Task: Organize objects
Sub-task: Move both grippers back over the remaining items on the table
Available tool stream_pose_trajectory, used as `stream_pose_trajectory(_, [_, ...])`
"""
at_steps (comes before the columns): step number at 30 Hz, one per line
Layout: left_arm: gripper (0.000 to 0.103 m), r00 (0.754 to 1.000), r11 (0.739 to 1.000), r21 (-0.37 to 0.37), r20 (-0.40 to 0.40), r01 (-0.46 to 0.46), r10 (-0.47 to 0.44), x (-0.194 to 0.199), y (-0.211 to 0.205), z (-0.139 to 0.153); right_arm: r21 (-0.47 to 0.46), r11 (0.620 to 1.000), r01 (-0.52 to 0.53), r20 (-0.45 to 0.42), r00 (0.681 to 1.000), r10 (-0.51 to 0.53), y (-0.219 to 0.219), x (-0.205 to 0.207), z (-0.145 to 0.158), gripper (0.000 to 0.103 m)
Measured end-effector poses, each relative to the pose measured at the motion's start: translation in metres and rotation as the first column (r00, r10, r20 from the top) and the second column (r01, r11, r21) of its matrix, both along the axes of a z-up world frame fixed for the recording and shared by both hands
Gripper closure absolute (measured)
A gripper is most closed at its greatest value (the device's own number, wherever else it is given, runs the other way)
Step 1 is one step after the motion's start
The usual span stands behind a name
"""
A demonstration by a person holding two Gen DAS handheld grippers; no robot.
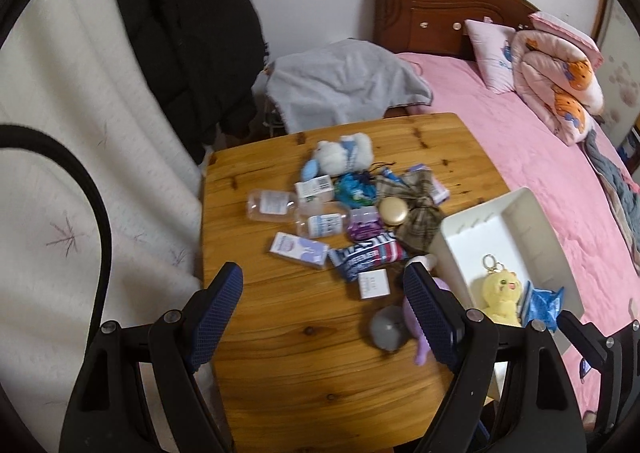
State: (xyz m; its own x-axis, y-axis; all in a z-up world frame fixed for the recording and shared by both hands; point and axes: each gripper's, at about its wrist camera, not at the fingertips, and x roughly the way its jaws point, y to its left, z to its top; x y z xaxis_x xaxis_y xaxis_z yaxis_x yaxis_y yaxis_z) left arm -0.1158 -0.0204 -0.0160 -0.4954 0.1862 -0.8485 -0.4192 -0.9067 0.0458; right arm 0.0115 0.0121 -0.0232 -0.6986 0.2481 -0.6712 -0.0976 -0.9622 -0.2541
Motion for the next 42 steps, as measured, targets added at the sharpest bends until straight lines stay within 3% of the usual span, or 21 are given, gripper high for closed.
stream_pose_trajectory(10, [0.018,0.999,1.000,0.001,0.024,-0.031,0.031,-0.024,-0.033,-0.015,-0.031,0.999,0.015,0.012,1.000,-0.014,-0.019,-0.028,-0.008,0.026])
stream_pose_trajectory(24, [0.018,0.980,0.991,-0.017,0.142,-0.136,0.137,-0.081,-0.069,-0.077,-0.125,0.982,0.141,0.082,0.988,-0.132,-0.010,-0.062,-0.057,0.026])
stream_pose_trajectory(28, [0.018,0.968,0.988,-0.012,0.201,-0.154,0.154,-0.097,-0.072,-0.100,-0.156,0.969,0.189,0.098,0.980,-0.176,-0.004,-0.072,-0.074,0.026])
stream_pose_trajectory(36, [0.018,0.933,0.988,0.070,0.344,-0.141,0.109,-0.123,-0.062,-0.145,-0.232,0.938,0.257,0.083,0.966,-0.244,0.001,-0.091,-0.113,0.026])
stream_pose_trajectory(42, [0.018,0.907,0.992,0.068,0.415,-0.104,0.067,-0.141,-0.036,-0.174,-0.213,0.940,0.266,0.101,0.963,-0.250,-0.006,-0.113,-0.153,0.026])
